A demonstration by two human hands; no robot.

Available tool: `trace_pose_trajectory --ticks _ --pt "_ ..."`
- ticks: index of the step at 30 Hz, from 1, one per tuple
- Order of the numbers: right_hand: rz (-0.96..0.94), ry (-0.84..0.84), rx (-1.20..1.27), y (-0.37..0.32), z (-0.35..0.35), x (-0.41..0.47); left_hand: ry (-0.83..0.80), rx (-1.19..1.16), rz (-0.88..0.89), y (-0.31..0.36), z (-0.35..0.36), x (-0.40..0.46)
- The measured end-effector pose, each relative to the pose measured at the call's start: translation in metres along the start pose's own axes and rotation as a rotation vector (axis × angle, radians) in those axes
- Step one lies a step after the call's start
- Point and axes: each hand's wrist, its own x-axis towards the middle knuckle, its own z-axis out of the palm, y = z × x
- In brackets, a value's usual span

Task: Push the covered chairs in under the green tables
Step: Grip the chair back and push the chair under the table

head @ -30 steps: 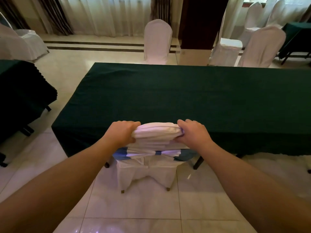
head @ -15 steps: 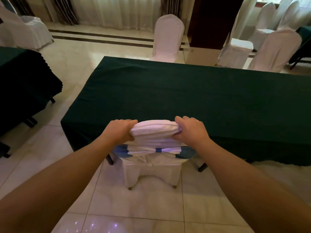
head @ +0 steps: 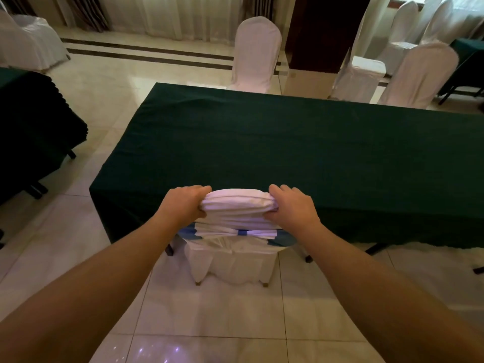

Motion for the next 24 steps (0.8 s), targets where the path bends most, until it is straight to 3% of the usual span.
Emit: trace_pose_trajectory --ticks 8,13,18,24 --pt "0.022 0.001 0.026 0.002 0.0 -0.005 -0.026 -0.05 0.004 0.004 0.001 -0.004" --pt "0.063 -0.063 0.166 0.007 -0.001 -0.014 -0.04 -0.307 -0.097 0.016 -0.012 -0.008" --pt "0.102 -0.063 0.128 0.006 -0.02 -0.024 0.058 -0.334 -0.016 0.045 -0.039 -0.002" --pt "0.19 0.003 0.095 0.028 -0.05 -0.058 0.056 -0.276 0.086 0.104 -0.063 0.015"
